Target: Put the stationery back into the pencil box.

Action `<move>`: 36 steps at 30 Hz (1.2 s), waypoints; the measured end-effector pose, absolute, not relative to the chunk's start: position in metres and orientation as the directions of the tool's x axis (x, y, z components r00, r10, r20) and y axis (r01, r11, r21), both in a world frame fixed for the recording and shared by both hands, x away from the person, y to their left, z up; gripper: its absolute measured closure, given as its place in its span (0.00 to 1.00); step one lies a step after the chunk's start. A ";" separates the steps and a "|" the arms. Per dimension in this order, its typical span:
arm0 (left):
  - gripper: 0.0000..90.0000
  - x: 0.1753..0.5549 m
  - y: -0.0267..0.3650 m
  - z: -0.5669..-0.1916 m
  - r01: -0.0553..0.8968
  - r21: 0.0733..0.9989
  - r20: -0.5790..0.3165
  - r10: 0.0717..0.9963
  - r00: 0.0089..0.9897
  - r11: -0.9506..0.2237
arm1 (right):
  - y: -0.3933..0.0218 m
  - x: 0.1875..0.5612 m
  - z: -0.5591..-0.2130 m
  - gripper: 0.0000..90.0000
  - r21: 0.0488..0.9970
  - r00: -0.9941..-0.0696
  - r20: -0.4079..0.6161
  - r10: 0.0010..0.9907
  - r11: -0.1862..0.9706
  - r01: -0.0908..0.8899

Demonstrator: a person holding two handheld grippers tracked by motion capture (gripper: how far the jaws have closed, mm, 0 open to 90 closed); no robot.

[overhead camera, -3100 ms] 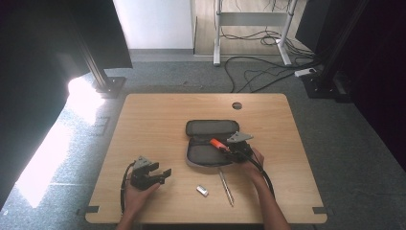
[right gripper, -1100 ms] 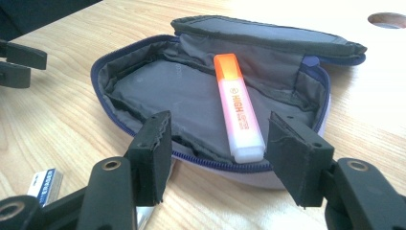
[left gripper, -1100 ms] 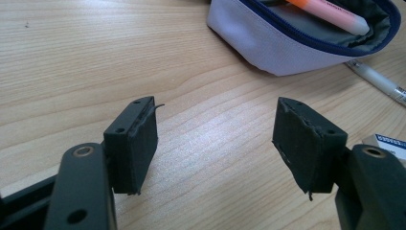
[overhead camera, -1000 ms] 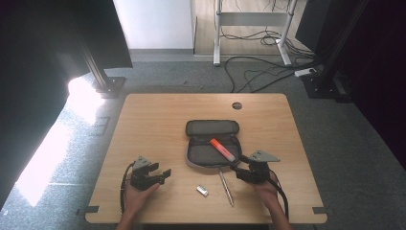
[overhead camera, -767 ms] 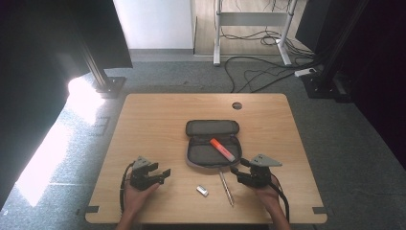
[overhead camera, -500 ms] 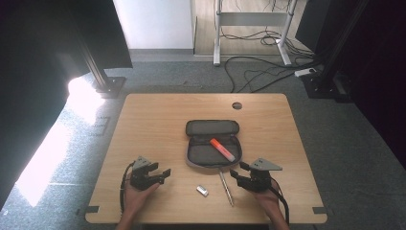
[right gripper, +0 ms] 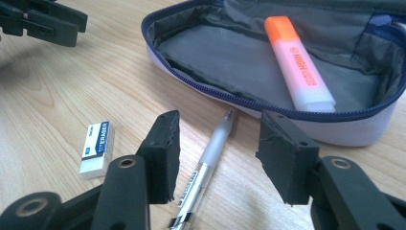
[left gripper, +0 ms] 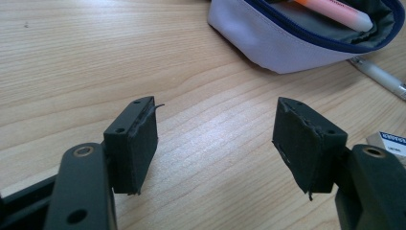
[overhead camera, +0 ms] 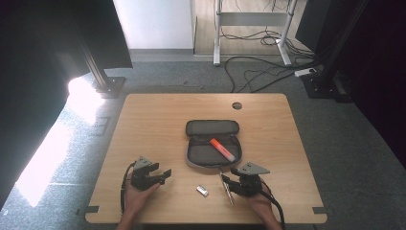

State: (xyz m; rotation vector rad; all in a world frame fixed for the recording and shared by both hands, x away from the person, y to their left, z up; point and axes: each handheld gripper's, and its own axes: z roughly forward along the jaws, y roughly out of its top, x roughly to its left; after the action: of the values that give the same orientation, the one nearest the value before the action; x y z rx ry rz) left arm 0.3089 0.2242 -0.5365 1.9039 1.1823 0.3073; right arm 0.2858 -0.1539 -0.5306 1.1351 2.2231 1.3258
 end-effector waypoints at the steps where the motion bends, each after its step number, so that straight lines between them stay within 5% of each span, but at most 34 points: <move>1: 0.36 0.309 0.225 -0.536 0.616 0.765 -0.217 0.826 0.521 -0.188 | -0.154 0.286 -0.531 0.55 0.844 -0.636 0.124 0.762 0.256 0.471; 36: 0.36 0.309 0.226 -0.536 0.612 0.769 -0.213 0.827 0.520 -0.186 | -0.136 0.285 -0.549 0.70 0.772 -0.650 0.080 0.756 0.365 0.520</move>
State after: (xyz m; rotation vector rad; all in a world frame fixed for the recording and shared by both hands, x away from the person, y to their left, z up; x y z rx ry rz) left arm 0.3089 0.2264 -0.5358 1.8975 1.1827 0.3148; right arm 0.2850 -0.1362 -0.5486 1.1289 2.3421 1.1650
